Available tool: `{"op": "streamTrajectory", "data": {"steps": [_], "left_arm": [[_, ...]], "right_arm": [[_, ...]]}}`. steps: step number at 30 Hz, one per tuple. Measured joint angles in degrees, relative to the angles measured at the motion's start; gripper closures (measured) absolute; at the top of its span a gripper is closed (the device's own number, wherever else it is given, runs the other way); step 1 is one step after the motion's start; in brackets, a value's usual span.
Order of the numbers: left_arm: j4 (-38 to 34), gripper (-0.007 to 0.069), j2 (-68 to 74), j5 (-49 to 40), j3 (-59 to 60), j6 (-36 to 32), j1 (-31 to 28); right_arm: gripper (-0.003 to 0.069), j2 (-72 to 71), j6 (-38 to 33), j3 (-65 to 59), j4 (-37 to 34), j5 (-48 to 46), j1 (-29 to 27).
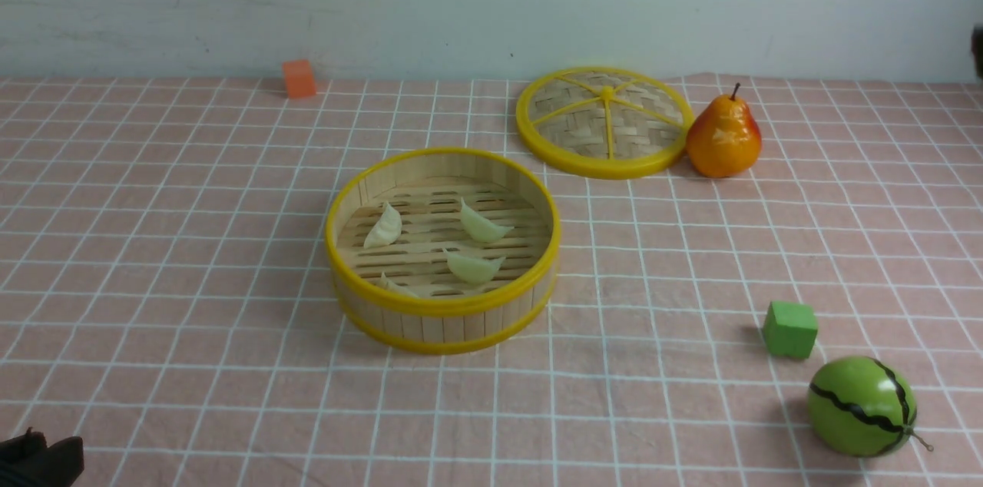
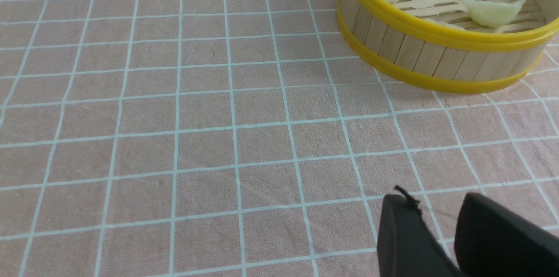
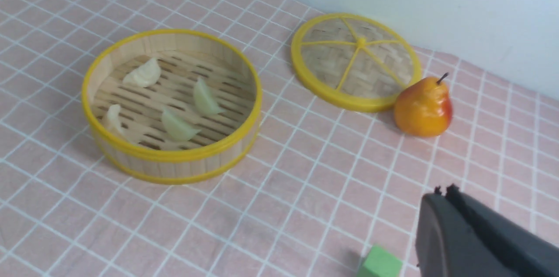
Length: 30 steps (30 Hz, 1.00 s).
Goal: Put the dumplings into the steamer on the table with the pink tablecloth.
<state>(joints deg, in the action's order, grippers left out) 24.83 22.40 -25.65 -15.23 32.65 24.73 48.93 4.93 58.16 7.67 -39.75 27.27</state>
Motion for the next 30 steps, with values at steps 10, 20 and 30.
{"op": "streamTrajectory", "data": {"steps": [10,20,30], "left_arm": [[0.0,0.0427,0.0,0.0,0.0,0.0,0.0],[0.0,0.0415,0.0,-0.17,0.0,0.0,0.0],[0.0,0.0407,0.0,-0.39,0.04,0.0,0.0]], "right_arm": [[0.0671,-15.6,2.21,-44.55,-0.11,37.28,0.0],[0.0662,-16.8,2.2,-59.52,-0.66,59.8,-0.37],[0.0661,-40.0,2.2,-59.52,-3.5,45.57,-13.32]]}}
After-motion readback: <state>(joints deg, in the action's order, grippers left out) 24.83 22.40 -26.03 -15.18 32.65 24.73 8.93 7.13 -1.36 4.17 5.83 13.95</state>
